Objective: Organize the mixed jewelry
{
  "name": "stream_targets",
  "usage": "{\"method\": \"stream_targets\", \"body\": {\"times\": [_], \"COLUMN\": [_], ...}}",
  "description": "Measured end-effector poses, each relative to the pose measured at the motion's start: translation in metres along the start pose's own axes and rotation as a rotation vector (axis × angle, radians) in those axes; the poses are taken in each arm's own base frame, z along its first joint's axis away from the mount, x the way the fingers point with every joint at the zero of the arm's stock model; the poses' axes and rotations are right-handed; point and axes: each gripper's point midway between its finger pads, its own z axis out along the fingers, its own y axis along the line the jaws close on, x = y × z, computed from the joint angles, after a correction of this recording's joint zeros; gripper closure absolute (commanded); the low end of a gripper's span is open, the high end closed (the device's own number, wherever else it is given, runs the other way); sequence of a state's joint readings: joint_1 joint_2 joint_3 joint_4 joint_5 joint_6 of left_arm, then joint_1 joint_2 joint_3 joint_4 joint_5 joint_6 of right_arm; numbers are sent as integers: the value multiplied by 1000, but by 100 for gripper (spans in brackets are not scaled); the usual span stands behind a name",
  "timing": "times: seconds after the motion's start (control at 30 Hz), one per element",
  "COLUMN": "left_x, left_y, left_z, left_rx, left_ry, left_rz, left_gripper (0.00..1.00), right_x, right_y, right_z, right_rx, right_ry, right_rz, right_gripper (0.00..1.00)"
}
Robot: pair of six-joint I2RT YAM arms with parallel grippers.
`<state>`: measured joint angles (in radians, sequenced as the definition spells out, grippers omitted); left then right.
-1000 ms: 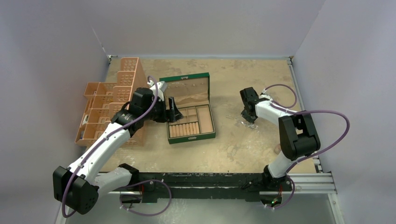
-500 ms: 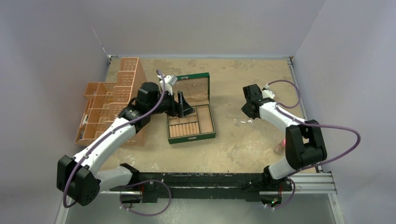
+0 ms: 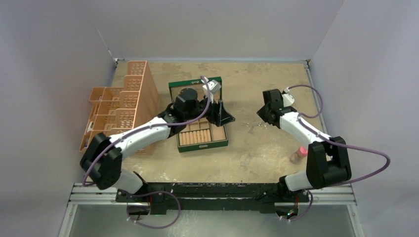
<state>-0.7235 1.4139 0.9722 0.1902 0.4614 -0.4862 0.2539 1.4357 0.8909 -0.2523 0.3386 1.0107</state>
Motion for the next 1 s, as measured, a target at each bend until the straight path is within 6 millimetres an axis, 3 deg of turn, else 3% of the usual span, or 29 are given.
{"method": "stream_targets", "body": {"times": [0.1, 0.43, 0.67, 1.0], "left_x": [1, 10, 26, 63], "left_y": [5, 48, 69, 82], "left_z": [25, 105, 135, 171], "left_rx": [18, 4, 56, 224], "left_ry": [-5, 36, 69, 104], "left_rz": [22, 89, 263, 402], "left_gripper": [37, 42, 42, 44], "right_x": [2, 13, 14, 8], "right_y": [0, 6, 11, 15], "right_z": [-1, -4, -8, -9], "right_rx": [-19, -87, -123, -145], "right_ry": [12, 77, 104, 123], "right_rz": [17, 104, 179, 254], "right_gripper": [100, 100, 100, 100]}}
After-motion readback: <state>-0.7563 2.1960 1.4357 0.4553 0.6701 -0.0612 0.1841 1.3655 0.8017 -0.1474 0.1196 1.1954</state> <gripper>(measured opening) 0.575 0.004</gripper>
